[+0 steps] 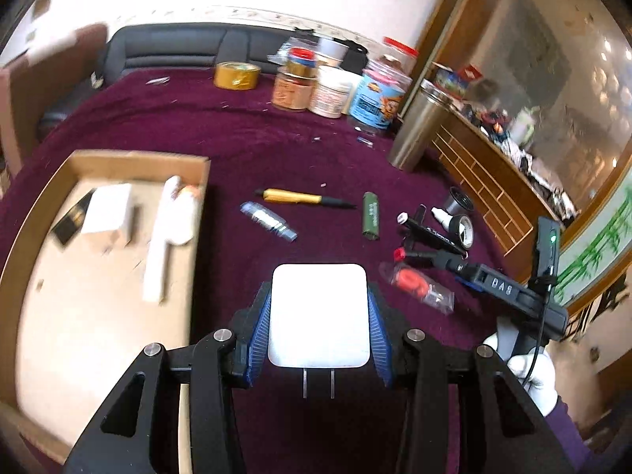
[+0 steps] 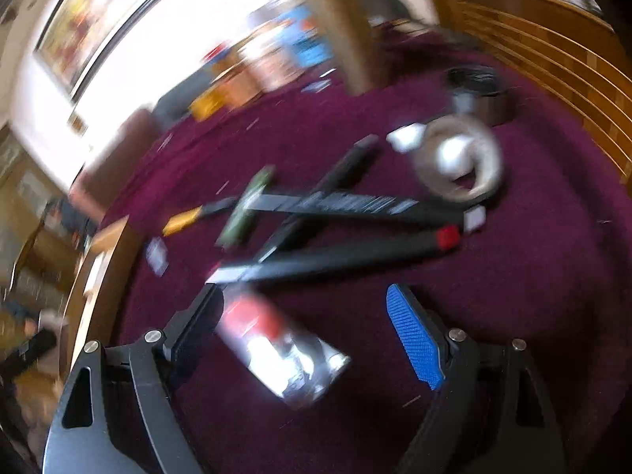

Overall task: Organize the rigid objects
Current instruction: 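Grasp the white charger with the left gripper while the right gripper grasps the boxed pink candle, then carry the charger and candle into the tray and open both grippers, then grasp the yellow pen with the right gripper while the left gripper grasps the small clear pen, then carry the yellow pen and clear pen into the tray and open both grippers, then grasp a black marker with the left gripper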

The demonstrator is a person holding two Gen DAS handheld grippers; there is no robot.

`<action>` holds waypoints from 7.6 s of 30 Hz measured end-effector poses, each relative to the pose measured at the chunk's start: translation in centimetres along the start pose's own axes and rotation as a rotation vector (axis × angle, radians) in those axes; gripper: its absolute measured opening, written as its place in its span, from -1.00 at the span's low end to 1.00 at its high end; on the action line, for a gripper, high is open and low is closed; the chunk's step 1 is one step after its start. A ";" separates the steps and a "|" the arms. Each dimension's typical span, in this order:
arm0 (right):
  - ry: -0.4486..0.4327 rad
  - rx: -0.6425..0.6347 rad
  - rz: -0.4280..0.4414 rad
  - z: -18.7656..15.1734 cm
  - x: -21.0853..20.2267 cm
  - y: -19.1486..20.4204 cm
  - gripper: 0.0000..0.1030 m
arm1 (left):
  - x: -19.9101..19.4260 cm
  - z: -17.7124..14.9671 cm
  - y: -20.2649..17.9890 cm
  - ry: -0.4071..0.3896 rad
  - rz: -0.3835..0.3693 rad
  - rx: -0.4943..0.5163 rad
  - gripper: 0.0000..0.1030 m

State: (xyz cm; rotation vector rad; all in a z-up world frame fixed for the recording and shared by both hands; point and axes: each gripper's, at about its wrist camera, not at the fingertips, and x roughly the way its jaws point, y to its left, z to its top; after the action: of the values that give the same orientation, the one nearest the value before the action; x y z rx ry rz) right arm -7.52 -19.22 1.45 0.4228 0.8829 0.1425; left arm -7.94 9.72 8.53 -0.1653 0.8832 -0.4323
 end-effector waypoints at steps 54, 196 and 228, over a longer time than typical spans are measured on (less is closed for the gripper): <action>0.354 -0.334 0.261 -2.6 9.9 28.5 -0.50 | 3.7 4.2 21.8 0.133 0.323 -0.319 -0.22; 0.341 -0.254 0.277 -1.6 9.5 26.9 -0.84 | -1.3 0.1 21.2 0.089 0.354 -0.319 -0.29; 0.076 -0.274 -0.020 1.3 1.1 15.2 -0.80 | -9.8 -4.8 12.8 -0.202 0.174 -0.236 -0.08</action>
State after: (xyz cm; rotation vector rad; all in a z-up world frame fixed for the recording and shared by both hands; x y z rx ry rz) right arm -5.05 -5.45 7.67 0.1537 0.9271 0.2587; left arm -13.30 25.63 8.45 -0.3396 0.7409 -0.1446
